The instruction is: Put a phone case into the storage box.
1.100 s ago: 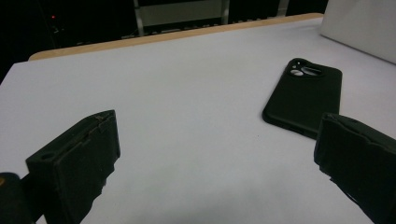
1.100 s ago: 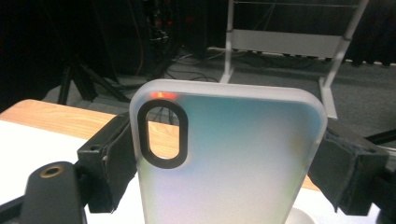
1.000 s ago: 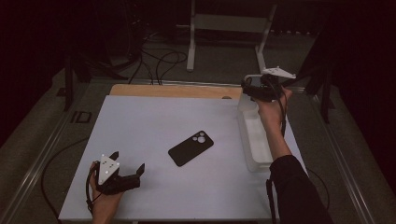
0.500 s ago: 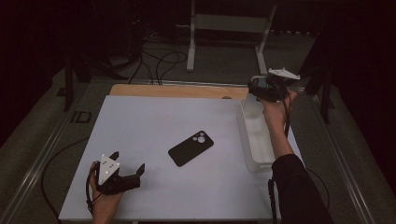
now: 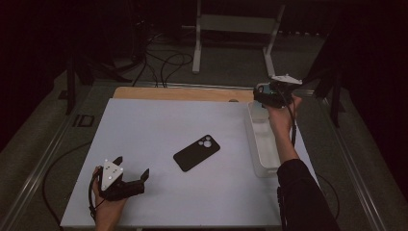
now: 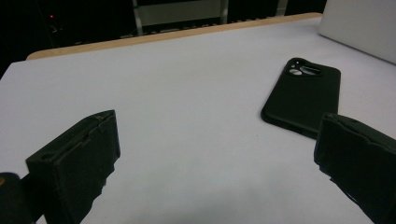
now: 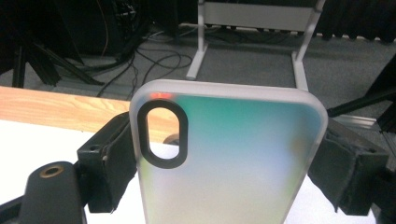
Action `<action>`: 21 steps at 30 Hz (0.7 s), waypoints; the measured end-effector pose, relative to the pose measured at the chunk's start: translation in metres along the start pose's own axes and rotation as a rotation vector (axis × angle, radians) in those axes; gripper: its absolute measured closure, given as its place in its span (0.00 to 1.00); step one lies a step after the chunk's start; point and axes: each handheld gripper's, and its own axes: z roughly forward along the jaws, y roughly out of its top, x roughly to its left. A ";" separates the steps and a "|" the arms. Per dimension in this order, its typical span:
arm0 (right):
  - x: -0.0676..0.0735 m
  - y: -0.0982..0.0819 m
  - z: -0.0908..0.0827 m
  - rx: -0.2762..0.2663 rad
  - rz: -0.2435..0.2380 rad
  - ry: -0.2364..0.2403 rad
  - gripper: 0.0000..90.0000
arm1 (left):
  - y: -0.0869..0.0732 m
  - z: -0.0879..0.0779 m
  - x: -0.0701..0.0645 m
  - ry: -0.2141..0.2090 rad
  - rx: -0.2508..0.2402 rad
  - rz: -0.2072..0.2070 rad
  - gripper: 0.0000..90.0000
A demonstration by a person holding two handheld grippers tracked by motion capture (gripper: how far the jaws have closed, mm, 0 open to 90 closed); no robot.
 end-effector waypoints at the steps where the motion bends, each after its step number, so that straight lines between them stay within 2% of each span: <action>1: 0.000 -0.002 0.002 0.006 0.003 -0.003 0.18 | 0.000 0.000 0.000 -0.001 -0.001 0.000 0.01; 11: 0.004 -0.010 0.015 0.055 -0.040 -0.027 0.18 | 0.000 0.000 0.000 -0.001 -0.002 0.000 0.01; 21: 0.006 -0.016 0.024 0.099 -0.039 -0.026 0.18 | 0.000 -0.001 0.000 -0.001 -0.005 -0.001 0.01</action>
